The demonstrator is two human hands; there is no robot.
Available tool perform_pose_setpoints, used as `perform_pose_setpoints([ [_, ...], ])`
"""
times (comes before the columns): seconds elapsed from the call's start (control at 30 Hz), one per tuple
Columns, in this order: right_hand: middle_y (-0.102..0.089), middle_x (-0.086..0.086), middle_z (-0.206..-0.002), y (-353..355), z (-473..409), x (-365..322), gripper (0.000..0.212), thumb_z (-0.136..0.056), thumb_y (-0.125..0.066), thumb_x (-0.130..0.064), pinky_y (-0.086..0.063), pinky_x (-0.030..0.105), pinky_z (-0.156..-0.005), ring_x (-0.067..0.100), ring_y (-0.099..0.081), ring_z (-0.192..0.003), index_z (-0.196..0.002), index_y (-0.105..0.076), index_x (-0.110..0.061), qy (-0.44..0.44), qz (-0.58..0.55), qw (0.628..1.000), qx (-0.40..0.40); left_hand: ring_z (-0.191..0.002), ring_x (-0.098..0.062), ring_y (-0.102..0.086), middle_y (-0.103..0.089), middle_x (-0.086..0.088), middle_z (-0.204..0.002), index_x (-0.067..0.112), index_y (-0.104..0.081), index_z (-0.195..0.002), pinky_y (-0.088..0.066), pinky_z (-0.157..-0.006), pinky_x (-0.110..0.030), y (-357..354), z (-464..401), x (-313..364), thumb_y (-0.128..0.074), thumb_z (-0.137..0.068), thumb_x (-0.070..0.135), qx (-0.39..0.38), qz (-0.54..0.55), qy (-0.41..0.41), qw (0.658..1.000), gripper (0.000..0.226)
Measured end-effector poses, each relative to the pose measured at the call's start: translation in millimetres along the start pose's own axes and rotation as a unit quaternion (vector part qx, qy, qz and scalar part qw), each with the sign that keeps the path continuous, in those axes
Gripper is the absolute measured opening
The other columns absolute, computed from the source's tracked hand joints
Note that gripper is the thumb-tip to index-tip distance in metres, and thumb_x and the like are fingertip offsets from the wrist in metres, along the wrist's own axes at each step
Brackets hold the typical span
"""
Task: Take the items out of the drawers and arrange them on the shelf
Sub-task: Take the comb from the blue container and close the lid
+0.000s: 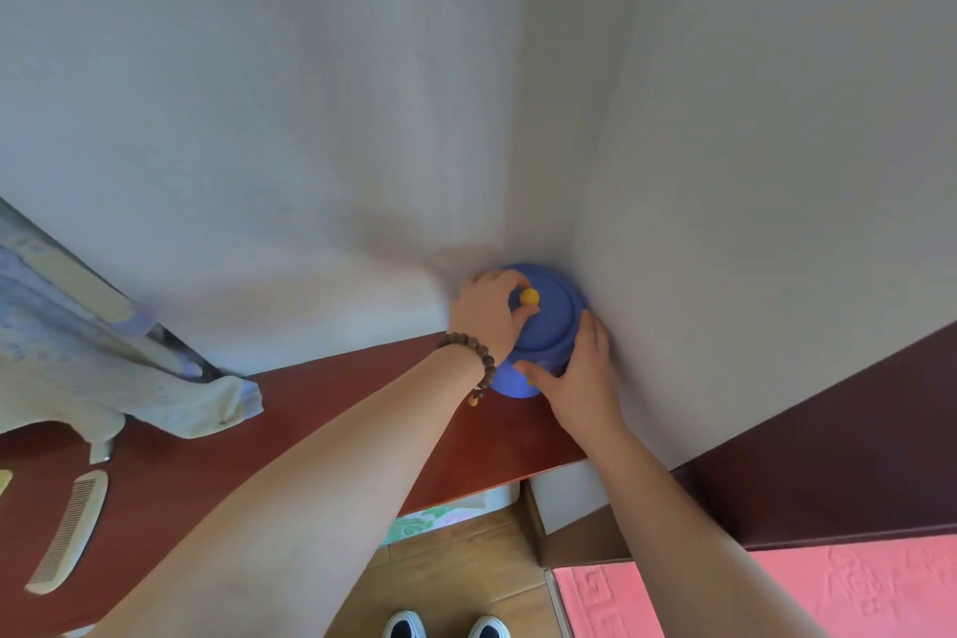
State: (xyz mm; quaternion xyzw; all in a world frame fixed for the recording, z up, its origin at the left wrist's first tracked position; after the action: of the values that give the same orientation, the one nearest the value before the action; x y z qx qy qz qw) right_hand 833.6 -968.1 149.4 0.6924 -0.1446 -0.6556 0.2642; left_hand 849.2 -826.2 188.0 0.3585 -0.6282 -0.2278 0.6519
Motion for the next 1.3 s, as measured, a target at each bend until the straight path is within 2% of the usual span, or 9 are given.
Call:
perform_pose_setpoints([
  [0.07, -0.025, 0.012, -0.152, 0, 0, 0, 0.101, -0.072, -0.081, -0.029, -0.032, 0.028, -0.107, 0.023, -0.030, -0.138, -0.148, -0.020, -0.005, -0.004, -0.002, 1.000, -0.006, -0.121, -0.023, -0.042, -0.060, 0.002, -0.123, 0.020, -0.059, -0.115, -0.042, -0.095, -0.040, -2, 1, 1, -0.056, -0.092, 0.030, 0.001, -0.015, 0.001, 1.000, 0.026],
  [0.23, -0.020, 0.012, -0.155, -1, 2, -1, 0.103, -0.073, -0.080, -0.030, -0.022, 0.016, -0.102, 0.021, -0.024, -0.141, -0.149, -0.015, -0.004, -0.017, 0.003, 1.000, -0.007, -0.123, -0.024, -0.041, -0.057, 0.003, -0.126, 0.022, -0.055, -0.117, -0.042, -0.095, -0.040, -4, 2, 3, -0.053, -0.093, 0.032, 0.008, -0.057, 0.000, 0.998, 0.027],
  [0.37, -0.013, 0.013, -0.158, -2, 6, -5, 0.102, -0.077, -0.077, -0.030, -0.013, 0.017, -0.107, 0.022, -0.013, -0.146, -0.150, -0.011, -0.002, -0.017, 0.027, 1.000, -0.001, -0.135, -0.024, -0.032, -0.039, -0.003, -0.146, 0.022, -0.043, -0.136, -0.034, -0.105, -0.041, -2, 12, 0, -0.054, -0.091, 0.041, -0.012, -0.059, 0.000, 0.998, 0.050],
  [0.53, -0.006, 0.007, -0.160, -13, 24, -29, 0.085, -0.089, -0.062, -0.034, -0.016, 0.030, -0.117, 0.018, -0.006, -0.147, -0.151, -0.009, -0.010, 0.058, 0.085, 0.994, 0.020, -0.144, -0.024, -0.020, -0.030, -0.006, -0.154, 0.023, -0.035, -0.144, -0.019, -0.115, -0.041, 20, 52, -34, -0.048, -0.093, 0.048, 0.035, -0.069, 0.046, 0.996, 0.058],
  [0.6, -0.005, 0.005, -0.160, -25, 36, -42, 0.080, -0.091, -0.059, -0.033, -0.017, 0.029, -0.116, 0.016, -0.006, -0.147, -0.151, -0.011, -0.012, 0.101, 0.091, 0.991, 0.019, -0.145, -0.023, -0.018, -0.029, -0.005, -0.155, 0.024, -0.035, -0.144, -0.017, -0.117, -0.041, 33, 75, -54, -0.047, -0.093, 0.047, 0.054, -0.077, 0.074, 0.993, 0.057],
  [0.83, -0.017, 0.008, -0.158, -99, 80, -72, 0.067, -0.092, -0.058, -0.028, -0.020, 0.037, -0.118, 0.019, -0.008, -0.147, -0.148, -0.026, -0.009, 0.147, 0.115, 0.977, -0.099, -0.142, -0.022, -0.026, -0.038, -0.003, -0.150, 0.024, -0.040, -0.141, -0.023, -0.116, -0.043, 94, 170, -133, -0.042, -0.094, 0.049, 0.113, -0.147, 0.166, 0.968, 0.053],
  [0.93, -0.016, 0.005, -0.158, -134, 101, -87, 0.064, -0.094, -0.055, -0.029, -0.020, 0.033, -0.118, 0.016, -0.005, -0.147, -0.148, -0.026, -0.011, 0.160, 0.119, 0.970, -0.142, -0.140, -0.024, -0.031, -0.044, -0.004, -0.146, 0.022, -0.045, -0.137, -0.028, -0.113, -0.045, 120, 214, -166, -0.045, -0.093, 0.047, 0.137, -0.168, 0.206, 0.954, 0.051],
  [1.07, -0.009, -0.001, -0.160, -182, 133, -116, 0.060, -0.095, -0.051, -0.035, -0.029, 0.038, -0.115, 0.014, -0.005, -0.147, -0.147, -0.028, -0.019, 0.168, 0.130, 0.958, -0.192, -0.141, -0.023, -0.029, -0.043, -0.003, -0.146, 0.023, -0.045, -0.137, -0.027, -0.114, -0.045, 154, 263, -209, -0.045, -0.093, 0.047, 0.170, -0.156, 0.259, 0.938, 0.050],
  [1.3, -0.012, 0.001, -0.159, -288, 210, -173, 0.057, -0.094, -0.052, -0.035, -0.032, 0.041, -0.113, 0.018, -0.010, -0.147, -0.145, -0.033, -0.017, 0.190, 0.140, 0.948, -0.212, -0.140, -0.025, -0.031, -0.045, -0.005, -0.145, 0.023, -0.046, -0.136, -0.028, -0.113, -0.046, 222, 340, -299, -0.047, -0.093, 0.043, 0.186, -0.149, 0.269, 0.933, 0.048],
])
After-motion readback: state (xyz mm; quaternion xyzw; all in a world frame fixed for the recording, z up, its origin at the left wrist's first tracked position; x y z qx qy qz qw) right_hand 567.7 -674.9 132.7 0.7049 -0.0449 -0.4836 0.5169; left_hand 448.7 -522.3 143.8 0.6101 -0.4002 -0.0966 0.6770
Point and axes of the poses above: each hand's wrist, its own z-axis away from the middle knuckle, its own y-axis out of the back of the hand, x = y × z, the point moved 2 cm from there along -z, towards the middle knuckle
